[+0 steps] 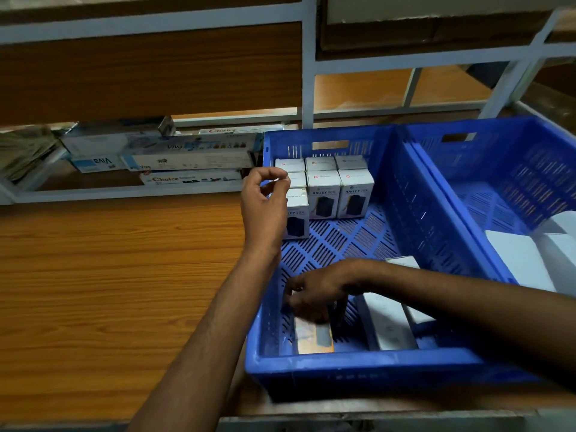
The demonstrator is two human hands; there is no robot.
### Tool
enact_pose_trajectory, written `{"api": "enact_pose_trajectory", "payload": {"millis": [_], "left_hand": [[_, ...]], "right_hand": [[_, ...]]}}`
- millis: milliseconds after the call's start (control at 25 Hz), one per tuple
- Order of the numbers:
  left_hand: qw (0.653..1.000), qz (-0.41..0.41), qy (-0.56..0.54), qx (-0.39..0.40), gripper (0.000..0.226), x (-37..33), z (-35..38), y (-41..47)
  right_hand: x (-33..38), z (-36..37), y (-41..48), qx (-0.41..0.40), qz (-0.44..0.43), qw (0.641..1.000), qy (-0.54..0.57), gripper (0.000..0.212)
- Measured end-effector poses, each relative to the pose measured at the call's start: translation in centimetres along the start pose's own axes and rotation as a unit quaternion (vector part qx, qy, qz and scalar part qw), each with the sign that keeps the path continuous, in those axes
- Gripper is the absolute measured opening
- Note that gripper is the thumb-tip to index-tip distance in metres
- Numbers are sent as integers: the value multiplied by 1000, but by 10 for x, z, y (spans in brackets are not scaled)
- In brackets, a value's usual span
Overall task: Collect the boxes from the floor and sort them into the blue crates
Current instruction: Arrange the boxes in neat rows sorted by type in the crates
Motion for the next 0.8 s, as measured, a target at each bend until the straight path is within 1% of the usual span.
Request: {"api": "enact_pose_trajectory", "payload": {"millis": [80, 120, 200, 240, 280, 360, 480, 640, 680, 720, 760, 800], "left_hand": [[1000, 1, 1, 2, 16, 1, 0, 0], [1000, 7, 4, 6, 17, 0, 2, 0], [998, 28, 47, 40, 17, -4, 9, -2], [994, 35, 75, 75, 15, -4, 18, -4], [988, 37, 93, 117, 16, -1, 28, -6], [977, 15, 97, 191, 27, 11, 46, -11], [960, -41, 98, 259, 46, 24, 59, -22], [946, -104, 56, 300, 66, 27, 65, -33], [943, -114, 50, 308, 69, 26, 66, -35], [942, -122, 42, 309, 69, 26, 67, -35], [943, -125, 30, 308, 67, 26, 67, -36], [942, -120, 26, 311, 65, 24, 68, -36]], "right_hand": [[-4, -20, -4, -57, -3, 998, -6, 29], [-7, -40, -11, -95, -14, 995, 14, 30], [-14, -87, -39, -137, -59, 985, 91, 35], [-17, -112, -58, -146, -90, 974, 145, 37], [-22, -136, -75, -158, -125, 958, 204, 39], [-34, -169, -99, -176, -191, 913, 314, 45], [-49, -182, -101, -178, -245, 857, 416, 54], [-59, -191, -96, -161, -291, 789, 516, 56], [-62, -194, -97, -157, -302, 772, 536, 60], [-64, -196, -98, -153, -310, 761, 549, 65], [-65, -198, -100, -156, -317, 757, 549, 68], [-67, -200, -104, -171, -323, 761, 536, 67]]}}
Point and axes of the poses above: each hand's wrist, its own y-axis towards the middle knuckle, its own z-axis out of the palm, x = y × z, the point moved 10 cm from there along y, towards the middle knuckle, and after that the axes turned 11 degrees about z, right-handed, at the moved point
